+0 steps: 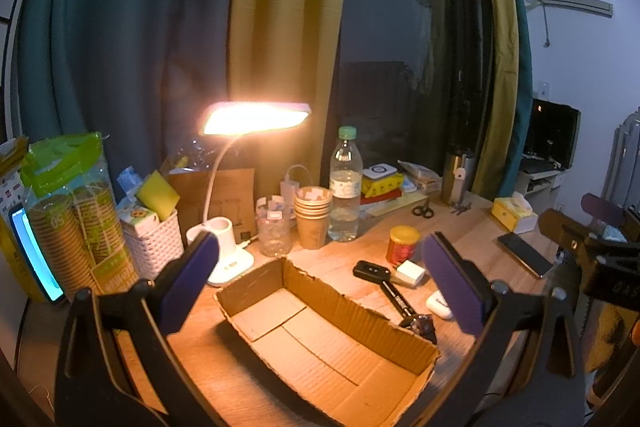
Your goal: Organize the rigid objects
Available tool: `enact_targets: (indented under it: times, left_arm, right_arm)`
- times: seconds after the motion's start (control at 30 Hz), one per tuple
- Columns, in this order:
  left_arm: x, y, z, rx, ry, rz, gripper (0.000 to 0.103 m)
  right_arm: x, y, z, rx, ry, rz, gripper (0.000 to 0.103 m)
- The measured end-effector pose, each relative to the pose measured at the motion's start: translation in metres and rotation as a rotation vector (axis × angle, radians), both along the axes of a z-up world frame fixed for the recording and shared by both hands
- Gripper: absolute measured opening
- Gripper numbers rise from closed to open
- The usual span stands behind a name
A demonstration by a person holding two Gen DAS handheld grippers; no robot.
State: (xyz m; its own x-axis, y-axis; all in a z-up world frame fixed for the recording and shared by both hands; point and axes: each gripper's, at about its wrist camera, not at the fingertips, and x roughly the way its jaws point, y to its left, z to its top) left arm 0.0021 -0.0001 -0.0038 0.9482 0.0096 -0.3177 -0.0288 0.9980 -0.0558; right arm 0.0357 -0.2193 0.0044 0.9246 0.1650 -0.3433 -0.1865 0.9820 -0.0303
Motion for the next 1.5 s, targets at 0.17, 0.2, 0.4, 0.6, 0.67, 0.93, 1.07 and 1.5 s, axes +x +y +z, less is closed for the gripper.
enact_targets:
  times: [0.17, 0.2, 0.4, 0.6, 0.67, 0.93, 1.07, 1.5]
  left_arm:
    - [-0.001, -0.0003, -0.0001, -0.002, 0.001, -0.001, 0.103]
    - [-0.0009, -0.0005, 0.0003, -0.002, 0.001, -0.002, 0.103]
    - [-0.0009, -0.0006, 0.0005, -0.003, 0.001, -0.001, 0.103]
    - [-0.0005, -0.0003, 0.0008, -0.003, 0.002, -0.001, 0.103]
    - [-0.0008, -0.0005, 0.0007, -0.003, 0.0, 0.0, 0.103]
    - [-0.0006, -0.0005, 0.0009, -0.003, 0.001, 0.0, 0.103]
    - [-0.0006, -0.0004, 0.0008, -0.003, 0.0, 0.0, 0.103]
    - [0.0007, -0.0004, 0.0008, -0.003, 0.01, -0.001, 0.103]
  right_arm:
    - [0.0008, -0.0006, 0.0, -0.001, 0.002, 0.0, 0.103]
    - [0.0005, -0.0007, 0.0, 0.0, 0.001, 0.0, 0.103]
    - [0.0007, -0.0004, 0.0001, -0.001, 0.001, -0.001, 0.103]
    - [0.0006, -0.0005, 0.0001, 0.0, 0.001, 0.0, 0.103]
    - [0.0007, -0.0002, 0.0001, -0.001, 0.001, 0.0, 0.103]
    - [0.0008, 0.0, 0.0003, -0.002, 0.001, -0.001, 0.103]
    - [0.0007, 0.0, 0.0003, -0.002, 0.001, -0.001, 0.103]
    - [0.0025, -0.0015, -0.0018, -0.001, 0.009, -0.001, 0.103]
